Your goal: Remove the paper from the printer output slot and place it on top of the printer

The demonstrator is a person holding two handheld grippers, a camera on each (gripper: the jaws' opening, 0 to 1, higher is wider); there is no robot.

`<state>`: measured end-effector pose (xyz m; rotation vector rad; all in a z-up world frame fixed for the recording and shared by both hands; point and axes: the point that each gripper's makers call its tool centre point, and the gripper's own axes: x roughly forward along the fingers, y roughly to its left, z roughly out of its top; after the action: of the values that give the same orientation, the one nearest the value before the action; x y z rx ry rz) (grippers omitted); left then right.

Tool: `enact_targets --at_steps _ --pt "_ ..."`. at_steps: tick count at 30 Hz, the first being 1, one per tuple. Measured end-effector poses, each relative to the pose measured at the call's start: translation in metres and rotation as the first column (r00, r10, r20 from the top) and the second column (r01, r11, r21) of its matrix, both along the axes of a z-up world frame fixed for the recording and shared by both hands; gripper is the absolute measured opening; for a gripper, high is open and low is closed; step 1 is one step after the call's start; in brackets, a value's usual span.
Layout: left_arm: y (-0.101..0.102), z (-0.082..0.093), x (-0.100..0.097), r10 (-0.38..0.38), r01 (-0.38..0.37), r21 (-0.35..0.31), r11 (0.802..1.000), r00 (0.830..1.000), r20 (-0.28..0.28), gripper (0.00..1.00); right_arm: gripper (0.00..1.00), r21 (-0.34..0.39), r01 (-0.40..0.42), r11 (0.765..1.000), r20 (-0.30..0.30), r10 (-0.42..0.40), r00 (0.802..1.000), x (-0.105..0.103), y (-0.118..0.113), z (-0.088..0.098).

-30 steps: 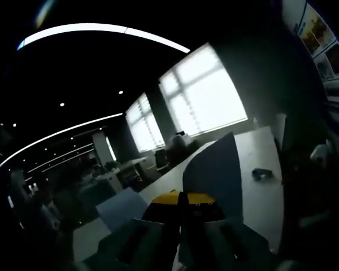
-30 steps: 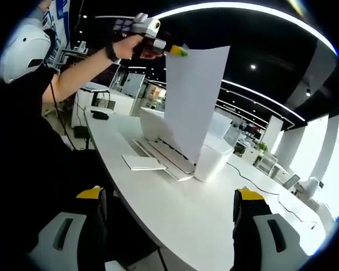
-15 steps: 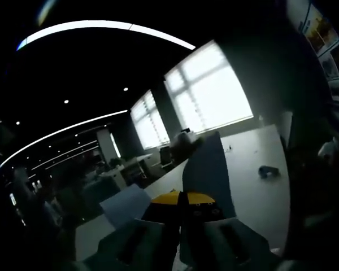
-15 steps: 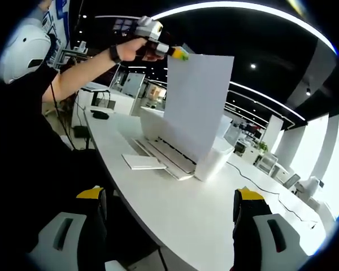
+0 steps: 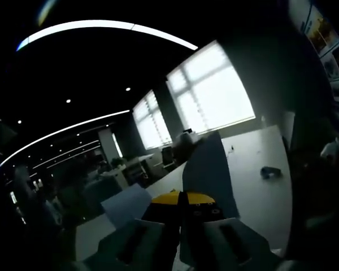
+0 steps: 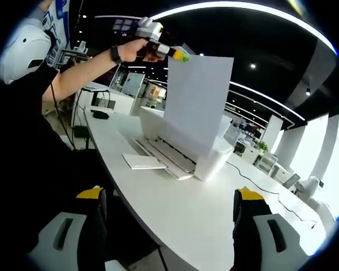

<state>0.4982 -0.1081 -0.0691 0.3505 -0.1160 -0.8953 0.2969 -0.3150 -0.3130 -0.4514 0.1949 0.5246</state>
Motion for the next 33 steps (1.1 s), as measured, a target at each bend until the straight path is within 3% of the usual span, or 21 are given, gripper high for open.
enact_targets --at_steps 22,33 --pt "0.009 0.003 0.019 0.016 -0.018 -0.062 0.998 0.999 -0.031 0.06 0.88 0.000 0.002 1.000 0.000 -0.002 1.000 0.000 0.000 0.001" --pt "0.021 0.001 0.034 0.026 -0.036 -0.124 0.992 0.997 -0.076 0.06 0.88 -0.001 0.002 1.000 -0.003 -0.002 1.000 0.001 0.000 -0.001"
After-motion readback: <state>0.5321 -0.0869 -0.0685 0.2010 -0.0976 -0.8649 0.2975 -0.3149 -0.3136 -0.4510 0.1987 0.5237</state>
